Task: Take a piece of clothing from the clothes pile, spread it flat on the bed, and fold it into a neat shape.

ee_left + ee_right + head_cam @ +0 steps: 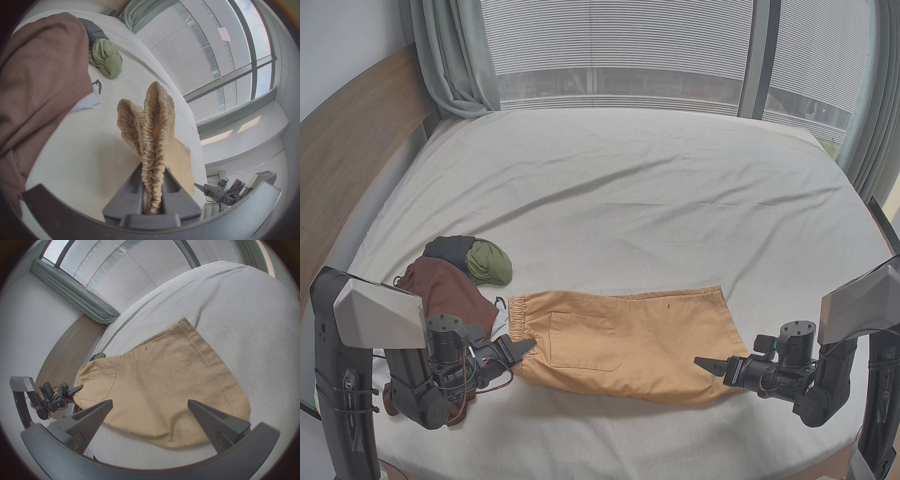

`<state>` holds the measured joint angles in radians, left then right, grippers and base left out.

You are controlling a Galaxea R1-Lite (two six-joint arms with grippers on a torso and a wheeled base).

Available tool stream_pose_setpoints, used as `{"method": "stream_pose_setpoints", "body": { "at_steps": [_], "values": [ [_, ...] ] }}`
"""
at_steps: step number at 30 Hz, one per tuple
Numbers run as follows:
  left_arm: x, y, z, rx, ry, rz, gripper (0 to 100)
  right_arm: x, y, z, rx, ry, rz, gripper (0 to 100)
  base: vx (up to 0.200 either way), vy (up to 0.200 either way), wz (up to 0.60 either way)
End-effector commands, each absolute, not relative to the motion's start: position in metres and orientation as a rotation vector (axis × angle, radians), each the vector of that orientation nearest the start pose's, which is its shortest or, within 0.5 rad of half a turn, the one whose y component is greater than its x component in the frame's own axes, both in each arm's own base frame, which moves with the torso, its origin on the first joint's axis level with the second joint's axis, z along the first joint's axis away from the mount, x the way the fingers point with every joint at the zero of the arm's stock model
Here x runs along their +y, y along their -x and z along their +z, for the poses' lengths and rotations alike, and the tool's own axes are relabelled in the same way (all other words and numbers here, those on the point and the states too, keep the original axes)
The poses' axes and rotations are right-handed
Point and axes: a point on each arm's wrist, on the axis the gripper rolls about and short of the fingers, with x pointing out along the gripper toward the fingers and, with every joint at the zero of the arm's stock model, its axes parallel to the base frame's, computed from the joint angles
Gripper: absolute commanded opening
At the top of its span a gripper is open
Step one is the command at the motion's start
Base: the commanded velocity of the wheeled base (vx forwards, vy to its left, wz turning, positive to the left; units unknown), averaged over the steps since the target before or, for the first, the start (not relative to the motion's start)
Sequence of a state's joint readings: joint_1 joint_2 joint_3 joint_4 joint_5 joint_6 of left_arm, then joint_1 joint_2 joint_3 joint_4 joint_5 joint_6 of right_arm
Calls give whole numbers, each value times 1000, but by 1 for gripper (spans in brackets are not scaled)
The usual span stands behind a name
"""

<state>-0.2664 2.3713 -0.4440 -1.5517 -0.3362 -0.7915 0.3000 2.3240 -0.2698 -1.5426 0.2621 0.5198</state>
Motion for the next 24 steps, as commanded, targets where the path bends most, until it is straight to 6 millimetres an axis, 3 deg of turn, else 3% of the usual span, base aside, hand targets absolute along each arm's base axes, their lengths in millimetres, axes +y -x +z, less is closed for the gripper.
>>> {"method": "stream_pose_setpoints", "body": {
  "at_steps": [1, 12, 24],
  "values": [
    [-85, -302, -13, 598, 775, -414, 0, 89, -265, -25, 666, -483, 401, 100, 0, 0, 0],
    [-71, -297, -12, 607, 783, -387, 0, 92, -261, -26, 677, -480, 411, 100, 0, 0, 0],
    [-51, -290, -12, 612, 744, -377, 0, 108, -245, -16, 696, -456, 485, 100, 0, 0, 0]
  ]
}}
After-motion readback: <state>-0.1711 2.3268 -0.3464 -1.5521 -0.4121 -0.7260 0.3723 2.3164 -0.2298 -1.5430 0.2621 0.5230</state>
